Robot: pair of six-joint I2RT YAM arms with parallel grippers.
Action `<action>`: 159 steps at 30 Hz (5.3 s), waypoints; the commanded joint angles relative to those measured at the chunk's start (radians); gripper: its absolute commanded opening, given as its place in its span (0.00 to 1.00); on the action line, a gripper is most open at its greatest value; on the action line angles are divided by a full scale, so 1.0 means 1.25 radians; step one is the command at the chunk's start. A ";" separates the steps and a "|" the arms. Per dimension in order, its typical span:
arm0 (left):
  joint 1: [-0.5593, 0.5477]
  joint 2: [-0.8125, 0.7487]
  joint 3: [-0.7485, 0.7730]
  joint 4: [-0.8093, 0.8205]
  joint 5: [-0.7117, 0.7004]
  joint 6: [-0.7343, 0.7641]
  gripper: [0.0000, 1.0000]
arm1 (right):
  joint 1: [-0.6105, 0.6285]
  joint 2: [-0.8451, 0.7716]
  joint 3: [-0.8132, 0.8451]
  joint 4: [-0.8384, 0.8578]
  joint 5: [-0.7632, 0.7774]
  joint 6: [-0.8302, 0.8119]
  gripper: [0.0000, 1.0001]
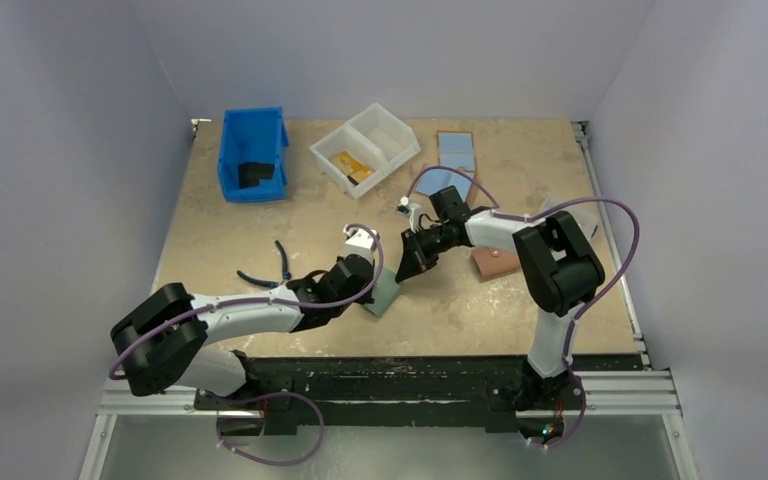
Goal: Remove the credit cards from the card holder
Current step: Open the card holder at the center of the board.
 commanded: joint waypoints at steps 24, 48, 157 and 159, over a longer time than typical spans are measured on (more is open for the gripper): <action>0.154 -0.276 -0.153 0.199 0.299 -0.224 0.00 | -0.046 -0.220 0.047 -0.213 0.083 -0.387 0.73; 0.140 -0.132 -0.160 0.424 0.486 -0.348 0.00 | -0.147 -0.275 0.068 -0.373 -0.083 -0.570 0.72; 0.103 0.055 -0.340 0.747 0.338 -0.331 0.32 | 0.097 -0.098 0.028 -0.247 0.204 -0.498 0.21; 0.103 0.108 -0.334 0.808 0.368 -0.354 0.33 | 0.097 -0.083 0.034 -0.248 0.203 -0.496 0.20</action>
